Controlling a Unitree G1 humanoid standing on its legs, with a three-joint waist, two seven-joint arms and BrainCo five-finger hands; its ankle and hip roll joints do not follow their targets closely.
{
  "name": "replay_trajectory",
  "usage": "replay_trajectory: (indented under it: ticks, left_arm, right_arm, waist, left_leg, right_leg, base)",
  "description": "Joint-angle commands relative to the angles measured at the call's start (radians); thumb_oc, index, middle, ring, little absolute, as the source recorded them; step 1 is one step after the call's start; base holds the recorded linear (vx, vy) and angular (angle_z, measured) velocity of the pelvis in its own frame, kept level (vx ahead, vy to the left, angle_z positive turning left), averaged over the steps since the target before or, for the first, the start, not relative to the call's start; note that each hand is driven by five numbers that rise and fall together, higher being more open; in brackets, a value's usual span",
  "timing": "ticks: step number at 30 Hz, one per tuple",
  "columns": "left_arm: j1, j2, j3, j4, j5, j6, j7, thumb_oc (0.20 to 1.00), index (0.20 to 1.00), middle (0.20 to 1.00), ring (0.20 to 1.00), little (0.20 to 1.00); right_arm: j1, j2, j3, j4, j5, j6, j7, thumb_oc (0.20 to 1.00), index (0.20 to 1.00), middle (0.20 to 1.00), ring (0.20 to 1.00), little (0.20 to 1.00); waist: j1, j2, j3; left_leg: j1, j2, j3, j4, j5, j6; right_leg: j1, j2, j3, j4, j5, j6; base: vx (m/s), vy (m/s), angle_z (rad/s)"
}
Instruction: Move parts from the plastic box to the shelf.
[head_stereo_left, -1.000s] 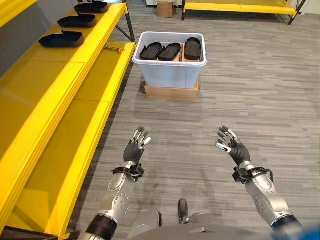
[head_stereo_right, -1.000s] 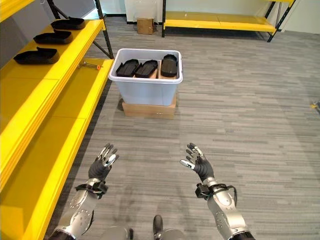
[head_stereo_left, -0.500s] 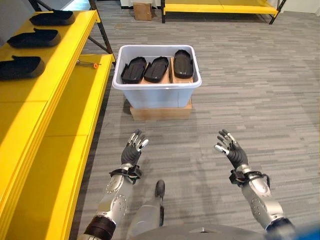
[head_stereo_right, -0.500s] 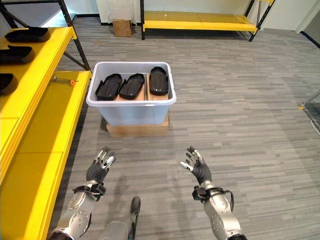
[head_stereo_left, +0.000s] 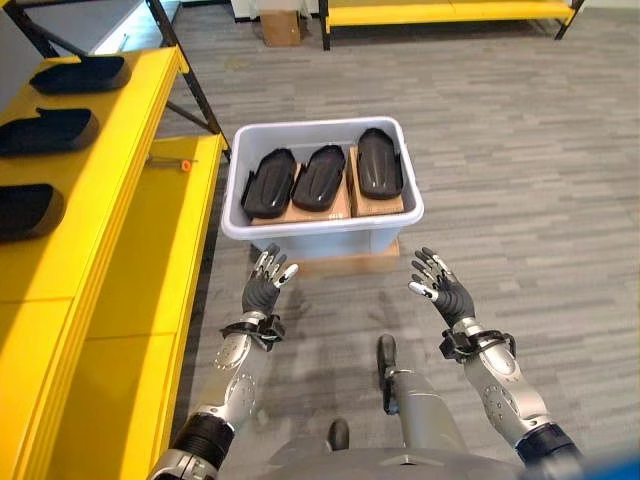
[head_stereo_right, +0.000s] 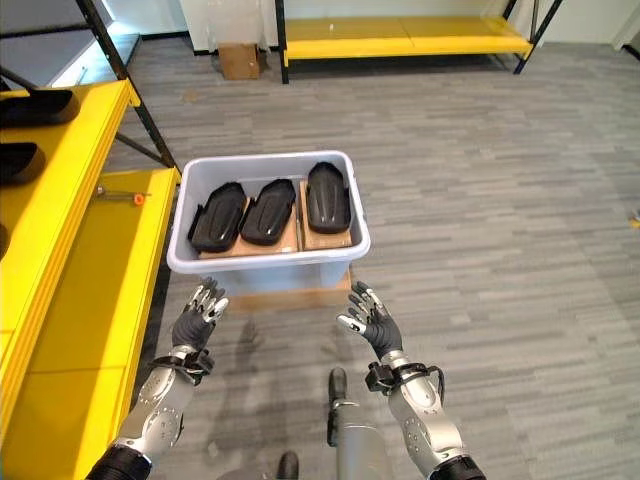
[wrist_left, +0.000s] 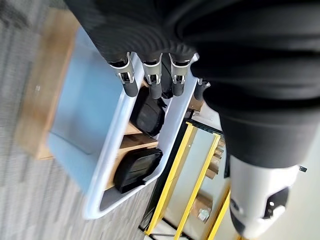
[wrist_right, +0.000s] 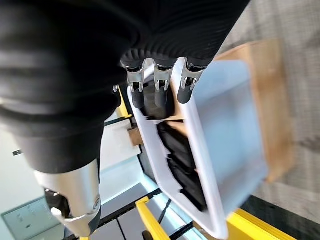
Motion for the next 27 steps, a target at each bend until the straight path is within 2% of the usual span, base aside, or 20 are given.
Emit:
replay_trajectory:
  ticks: [1,4,10,12,14,16,17,18,19,20,21,23,24,26,27]
  left_arm:
    - [-0.041,0.001,0.034,-0.065,0.014,-0.056,-0.032,1.000,1.000,1.000,1.000,1.000]
    - [-0.040,-0.010,0.033,-0.076,0.007,-0.055,-0.035,1.000,1.000,1.000,1.000,1.000]
    - [-0.049,-0.016,0.016,-0.076,-0.005,-0.051,-0.037,1.000,1.000,1.000,1.000,1.000]
    - [-0.050,-0.024,0.006,-0.080,-0.015,-0.053,-0.043,1.000,1.000,1.000,1.000,1.000]
    - [-0.046,-0.026,0.009,-0.085,-0.023,-0.055,-0.047,1.000,1.000,1.000,1.000,1.000]
    - [-0.035,-0.026,0.014,-0.093,-0.024,-0.057,-0.047,1.000,1.000,1.000,1.000,1.000]
    - [-0.035,-0.027,0.013,-0.096,-0.026,-0.055,-0.046,1.000,1.000,1.000,1.000,1.000]
    - [-0.036,-0.026,0.015,-0.099,-0.036,-0.054,-0.046,1.000,1.000,1.000,1.000,1.000]
    - [-0.035,-0.023,0.015,-0.097,-0.040,-0.056,-0.038,1.000,1.000,1.000,1.000,1.000]
    - [-0.037,-0.020,0.022,-0.101,-0.031,-0.064,-0.026,1.000,1.000,1.000,1.000,1.000]
    - [-0.036,-0.019,0.029,-0.103,-0.035,-0.069,-0.024,1.000,1.000,1.000,1.000,1.000]
    - [-0.044,-0.023,0.034,-0.099,-0.036,-0.077,-0.022,1.000,1.000,1.000,1.000,1.000]
    - [-0.041,-0.023,0.040,-0.107,-0.045,-0.076,-0.028,1.000,1.000,1.000,1.000,1.000]
    - [-0.039,-0.019,0.042,-0.111,-0.041,-0.080,-0.024,1.000,1.000,1.000,1.000,1.000]
    - [-0.047,-0.009,0.036,-0.117,-0.037,-0.081,-0.026,1.000,1.000,1.000,1.000,1.000]
  right_arm:
    - [-0.061,-0.028,-0.004,-0.026,-0.004,-0.050,0.014,1.000,1.000,1.000,1.000,1.000]
    - [-0.068,-0.036,-0.017,-0.025,0.004,-0.059,0.009,1.000,1.000,1.000,1.000,1.000]
    - [-0.067,-0.051,-0.029,-0.036,-0.002,-0.060,0.005,1.000,1.000,1.000,1.000,1.000]
    - [-0.064,-0.058,-0.033,-0.037,-0.002,-0.069,0.000,1.000,1.000,1.000,1.000,1.000]
    - [-0.061,-0.065,-0.035,-0.044,0.003,-0.072,0.000,1.000,1.000,1.000,1.000,1.000]
    - [-0.058,-0.076,-0.037,-0.058,-0.001,-0.077,0.003,1.000,1.000,1.000,1.000,1.000]
    - [-0.060,-0.078,-0.038,-0.060,-0.004,-0.080,-0.002,1.000,1.000,1.000,1.000,1.000]
    - [-0.066,-0.078,-0.039,-0.058,-0.006,-0.085,-0.012,1.000,1.000,1.000,1.000,1.000]
    - [-0.081,-0.079,-0.038,-0.052,-0.008,-0.098,-0.033,1.000,1.000,1.000,1.000,1.000]
    - [-0.088,-0.083,-0.046,-0.050,-0.009,-0.107,-0.050,1.000,1.000,1.000,1.000,1.000]
    - [-0.097,-0.087,-0.049,-0.054,-0.008,-0.111,-0.056,1.000,1.000,1.000,1.000,1.000]
    - [-0.116,-0.090,-0.055,-0.056,-0.011,-0.123,-0.071,1.000,1.000,1.000,1.000,1.000]
    - [-0.121,-0.091,-0.054,-0.057,-0.020,-0.117,-0.074,1.000,1.000,1.000,1.000,1.000]
    - [-0.136,-0.086,-0.048,-0.059,-0.040,-0.118,-0.083,1.000,1.000,1.000,1.000,1.000]
    - [-0.144,-0.080,-0.052,-0.063,-0.044,-0.116,-0.090,1.000,1.000,1.000,1.000,1.000]
  waist:
    - [0.025,-0.011,-0.020]
    - [0.030,-0.010,-0.046]
    - [0.023,-0.006,-0.043]
    - [0.018,-0.007,-0.032]
    - [0.021,-0.012,-0.016]
    - [0.035,-0.023,0.015]
    - [0.037,-0.028,0.026]
    - [0.039,-0.033,0.034]
    - [0.050,-0.043,0.041]
    - [0.058,-0.031,0.060]
    - [0.057,-0.022,0.062]
    - [0.057,0.005,0.069]
    - [0.061,0.016,0.067]
    - [0.067,0.029,0.063]
    - [0.071,0.025,0.068]
  left_leg:
    - [-0.150,0.037,0.059,0.018,0.069,-0.018]
    - [-0.156,0.058,0.053,0.011,0.074,-0.036]
    - [-0.162,0.093,0.041,0.028,0.073,-0.063]
    - [-0.179,0.117,0.038,0.108,0.090,-0.094]
    - [-0.234,0.107,0.034,0.226,0.113,-0.109]
    - [-0.317,0.081,0.009,0.382,0.164,-0.126]
    - [-0.354,0.090,0.012,0.398,0.181,-0.127]
    - [-0.378,0.125,0.022,0.364,0.192,-0.124]
    - [-0.400,0.224,0.002,0.214,0.205,-0.120]
    - [-0.405,0.298,-0.013,0.107,0.276,-0.137]
    - [-0.407,0.334,-0.011,0.060,0.307,-0.149]
    - [-0.408,0.378,0.054,0.017,0.373,-0.177]
    - [-0.378,0.384,0.074,-0.007,0.334,-0.177]
    - [-0.371,0.380,0.085,-0.013,0.310,-0.179]
    - [-0.378,0.350,0.093,0.029,0.275,-0.171]
  right_leg:
    - [0.225,-0.053,0.041,-0.141,0.137,0.113]
    - [0.262,-0.031,0.026,-0.179,0.125,0.101]
    - [0.264,-0.007,0.022,-0.148,0.085,0.075]
    - [0.278,0.013,0.013,-0.145,0.060,0.058]
    - [0.289,0.013,0.012,-0.150,0.056,0.048]
    - [0.303,0.007,0.011,-0.151,0.055,0.036]
    - [0.309,0.001,0.009,-0.155,0.053,0.034]
    - [0.314,-0.007,0.007,-0.160,0.052,0.037]
    - [0.318,-0.024,0.015,-0.162,0.039,0.053]
    - [0.316,-0.028,0.028,-0.148,0.018,0.063]
    - [0.314,-0.033,0.034,-0.142,0.006,0.069]
    - [0.317,-0.048,0.036,-0.138,-0.004,0.083]
    - [0.313,-0.051,0.046,-0.130,-0.021,0.090]
    - [0.309,-0.065,0.055,-0.124,-0.013,0.097]
    - [0.317,-0.097,0.058,-0.128,0.002,0.113]
  base:
    - [0.12,-0.113,0.44]
    - [0.10,-0.129,0.10]
    - [0.08,-0.125,-0.18]
    - [0.09,-0.209,0.09]
    - [0.00,-0.110,0.40]
    - [-0.03,-0.079,0.26]
    - [-0.01,-0.037,0.16]
    - [0.07,0.059,0.17]
    - [0.11,0.176,0.38]
    - [0.11,0.239,0.27]
    - [0.07,0.263,0.17]
    - [0.05,0.270,-0.21]
    - [0.04,0.260,-0.26]
    - [0.07,0.269,-0.58]
    - [0.09,0.233,-0.72]
